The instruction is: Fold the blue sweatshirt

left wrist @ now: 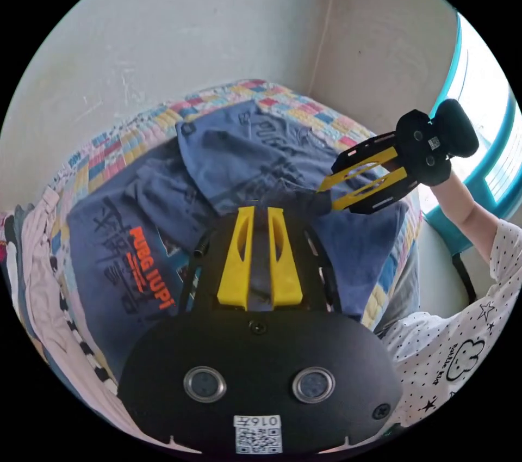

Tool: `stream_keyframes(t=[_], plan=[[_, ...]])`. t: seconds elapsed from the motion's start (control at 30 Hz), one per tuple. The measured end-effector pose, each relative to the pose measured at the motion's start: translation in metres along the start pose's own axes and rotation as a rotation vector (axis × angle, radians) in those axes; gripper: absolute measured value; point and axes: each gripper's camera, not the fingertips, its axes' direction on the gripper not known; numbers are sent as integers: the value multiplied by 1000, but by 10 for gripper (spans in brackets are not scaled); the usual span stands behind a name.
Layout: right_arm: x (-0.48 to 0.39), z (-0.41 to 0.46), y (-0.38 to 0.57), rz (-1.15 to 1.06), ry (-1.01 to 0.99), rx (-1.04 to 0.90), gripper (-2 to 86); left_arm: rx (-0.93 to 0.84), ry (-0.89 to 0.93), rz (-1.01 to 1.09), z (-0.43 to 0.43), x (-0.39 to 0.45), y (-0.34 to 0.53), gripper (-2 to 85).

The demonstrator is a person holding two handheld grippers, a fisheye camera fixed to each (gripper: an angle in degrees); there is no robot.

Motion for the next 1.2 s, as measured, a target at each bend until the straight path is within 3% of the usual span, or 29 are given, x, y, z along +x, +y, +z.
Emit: stream_keyframes(t=[0.23,0.47,0.63,0.93,1.2], plan=[[37,-23,37,208,-151,171,134,84,50,71,-17,-2,4,127],[14,6,22,96,-180,141,138,15,108,173,2,7,-7,154],[-1,18,8,52,-61,108,53,-87,78,146,8,0,12,59],[29,-31,-9,163,-45,328,23,192,-7,87,-69,-39,29,0],[12,25,-20,-1,-296,208,49,-42,27,140,-20,-48,79,17]])
